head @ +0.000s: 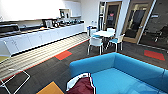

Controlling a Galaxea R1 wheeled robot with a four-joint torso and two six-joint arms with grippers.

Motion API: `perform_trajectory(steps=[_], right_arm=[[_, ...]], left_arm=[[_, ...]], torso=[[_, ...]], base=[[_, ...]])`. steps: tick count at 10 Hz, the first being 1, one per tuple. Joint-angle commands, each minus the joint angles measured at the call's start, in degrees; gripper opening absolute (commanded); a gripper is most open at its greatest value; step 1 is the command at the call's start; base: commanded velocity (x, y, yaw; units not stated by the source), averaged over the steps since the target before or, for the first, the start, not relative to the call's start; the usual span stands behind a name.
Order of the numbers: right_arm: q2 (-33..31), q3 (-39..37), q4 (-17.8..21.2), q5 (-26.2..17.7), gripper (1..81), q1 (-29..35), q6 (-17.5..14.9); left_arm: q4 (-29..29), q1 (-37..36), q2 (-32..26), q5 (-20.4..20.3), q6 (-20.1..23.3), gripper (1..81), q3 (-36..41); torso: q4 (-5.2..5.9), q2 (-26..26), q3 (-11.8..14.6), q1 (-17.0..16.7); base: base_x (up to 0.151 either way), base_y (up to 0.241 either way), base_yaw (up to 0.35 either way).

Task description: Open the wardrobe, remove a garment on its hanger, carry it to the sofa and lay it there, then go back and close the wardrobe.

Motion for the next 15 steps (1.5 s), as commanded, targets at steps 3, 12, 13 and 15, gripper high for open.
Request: perform_trajectory(steps=[3,12,13,15], right_arm=[[0.73,0.39,0.14,-2.85,81.1,1.67,-0.08],[0.82,-0.22,0.05,-2.93,81.1,1.49,-0.60],[0.90,-0.22,0.14,-2.93,81.1,1.32,-0.60],[0.91,-0.57,0.22,-2.93,81.1,1.06,-0.60]], left_arm=[[0.57,-2.47,-0.29,1.54,0.24,81.1,-0.05],[0.13,1.57,6.83,8.65,0.07,81.1,-8.49],[0.21,1.84,7.27,8.66,0.24,81.1,-8.58],[0.22,2.10,7.36,8.65,0.24,81.1,-8.58]], torso=[[-0.02,-0.02,0.02,0.07],[0.00,-0.07,0.05,0.07],[-0.02,-0.07,0.05,0.07],[0.00,-0.07,0.05,0.07]], base=[[-0.063,0.000,0.000],[0.000,0.000,0.000],[0.000,0.000,0.000],[0.000,0.000,0.000]])
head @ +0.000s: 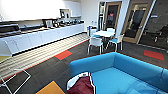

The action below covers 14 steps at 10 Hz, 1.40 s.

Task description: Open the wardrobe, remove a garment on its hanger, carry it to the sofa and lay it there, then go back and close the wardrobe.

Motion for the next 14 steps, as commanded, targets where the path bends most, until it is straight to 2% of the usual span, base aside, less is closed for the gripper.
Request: perform_trajectory(steps=[1,11,14], right_arm=[[0.69,0.05,0.21,-2.92,81.1,1.44,-0.24],[1.13,-0.22,0.30,-3.27,81.1,1.97,-0.24],[1.12,-0.39,0.30,-3.10,81.1,1.80,-0.24]], left_arm=[[0.25,-2.45,-0.88,2.18,0.32,81.1,-0.30],[0.61,-2.53,-1.06,2.10,0.49,81.1,-0.30],[0.61,-2.53,-1.23,2.10,0.41,81.1,-0.30]], torso=[[-0.02,0.00,0.00,0.01],[0.00,0.00,0.00,0.01],[0.00,0.00,0.00,0.01]], base=[[0.000,0.000,0.000],[0.000,0.000,0.000],[0.000,0.000,0.161]])
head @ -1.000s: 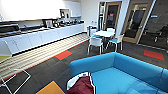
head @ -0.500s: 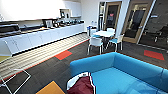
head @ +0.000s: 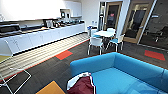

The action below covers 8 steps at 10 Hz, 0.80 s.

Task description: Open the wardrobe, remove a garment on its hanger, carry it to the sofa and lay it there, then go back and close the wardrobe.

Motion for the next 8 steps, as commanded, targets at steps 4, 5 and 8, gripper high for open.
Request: perform_trajectory(steps=[4,5,8], right_arm=[[0.68,-0.01,0.30,-2.88,81.1,1.84,-0.19],[0.68,-0.10,0.30,-2.88,81.1,1.84,-0.19],[0.76,-0.10,0.21,-2.97,81.1,1.75,-0.19]], left_arm=[[0.58,-2.31,-0.57,1.93,0.33,81.1,-0.16],[0.58,-2.31,-0.48,1.93,0.41,81.1,-0.16],[0.58,-2.31,-0.31,1.93,0.34,81.1,-0.16]], torso=[[0.00,0.00,0.00,0.01],[0.00,0.00,0.00,0.03],[-0.02,0.00,0.00,0.01]], base=[[0.000,0.000,0.200],[0.000,0.000,0.203],[0.000,0.000,0.207]])
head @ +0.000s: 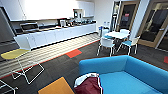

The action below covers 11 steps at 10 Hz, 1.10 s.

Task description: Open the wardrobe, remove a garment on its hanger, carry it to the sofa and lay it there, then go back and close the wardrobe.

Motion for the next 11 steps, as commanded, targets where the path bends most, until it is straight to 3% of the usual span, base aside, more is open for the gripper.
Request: perform_trajectory(steps=[1,11], right_arm=[[0.72,0.36,0.16,-3.07,81.1,1.82,-0.17],[0.89,0.10,0.25,-3.42,81.1,1.82,-0.34]], left_arm=[[0.58,-2.10,-0.35,1.96,0.39,81.1,-0.16],[0.58,-1.83,0.97,3.55,0.83,81.1,-0.16]], torso=[[0.00,0.00,0.00,0.00],[0.00,0.00,0.00,0.00]], base=[[0.000,0.000,0.223],[0.000,0.000,0.269]])
